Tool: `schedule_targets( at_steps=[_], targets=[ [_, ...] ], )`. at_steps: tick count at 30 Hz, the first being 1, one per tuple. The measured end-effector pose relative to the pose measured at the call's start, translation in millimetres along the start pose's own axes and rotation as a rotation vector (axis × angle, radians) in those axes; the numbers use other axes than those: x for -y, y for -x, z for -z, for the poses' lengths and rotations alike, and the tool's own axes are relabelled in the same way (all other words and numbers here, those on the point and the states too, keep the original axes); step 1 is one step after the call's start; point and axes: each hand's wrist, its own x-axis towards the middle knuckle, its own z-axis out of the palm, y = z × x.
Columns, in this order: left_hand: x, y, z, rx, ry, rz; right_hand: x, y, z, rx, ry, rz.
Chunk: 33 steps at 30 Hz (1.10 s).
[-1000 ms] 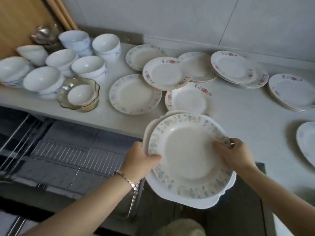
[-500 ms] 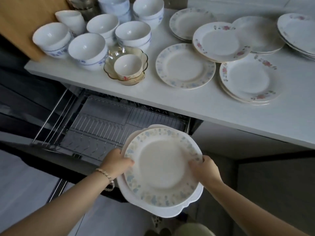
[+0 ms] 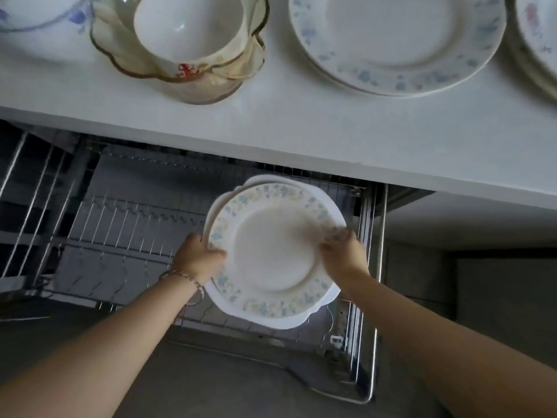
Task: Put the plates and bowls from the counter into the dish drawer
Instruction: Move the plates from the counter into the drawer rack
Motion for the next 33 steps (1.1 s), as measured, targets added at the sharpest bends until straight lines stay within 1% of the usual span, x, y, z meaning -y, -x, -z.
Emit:
schedule_targets(
  at_steps=[2,7,10,14,16,19,22,24,26,28,30,33],
  targets=[
    [-3,-26,-12,0.01,-0.001,-0.006,2,-23,-10,-0.034,0.031,-0.021],
    [-27,-63,-45,0.047,-0.016,-0.068,-2,-57,-12,-0.139,-0.007,-0.127],
    [-37,-76,-59,0.039,-0.02,-0.066,-5,-66,-13,-0.193,-0.057,-0.109],
    [-40,-79,-67,-0.047,-0.057,-0.038,-7,-69,-22,-0.308,-0.117,-0.076],
    [-36,-73,-68,-0.058,-0.103,-0.09,-8,-67,-24,-0.339,-0.144,-0.07],
    [-28,-61,-71,-0.038,-0.106,-0.167,-9,-63,-23,-0.335,-0.156,-0.024],
    [-29,-54,-73,-0.022,-0.108,-0.132,-15,-61,-20,-0.277,-0.119,0.045],
    [-33,-45,-70,0.0,-0.208,-0.087,-14,-53,-16,-0.201,-0.076,0.055],
    [-38,-28,-63,0.026,-0.291,-0.089,-12,-40,-9,-0.105,0.017,0.032],
    [-48,-7,-51,0.06,-0.299,-0.167,-7,-24,3,0.012,0.14,0.0],
    [-65,17,-35,0.117,-0.265,-0.283,4,-6,24,0.151,0.231,-0.022],
    [-101,60,-9,0.178,-0.205,-0.395,29,26,68,0.316,0.314,0.025]
  ],
)
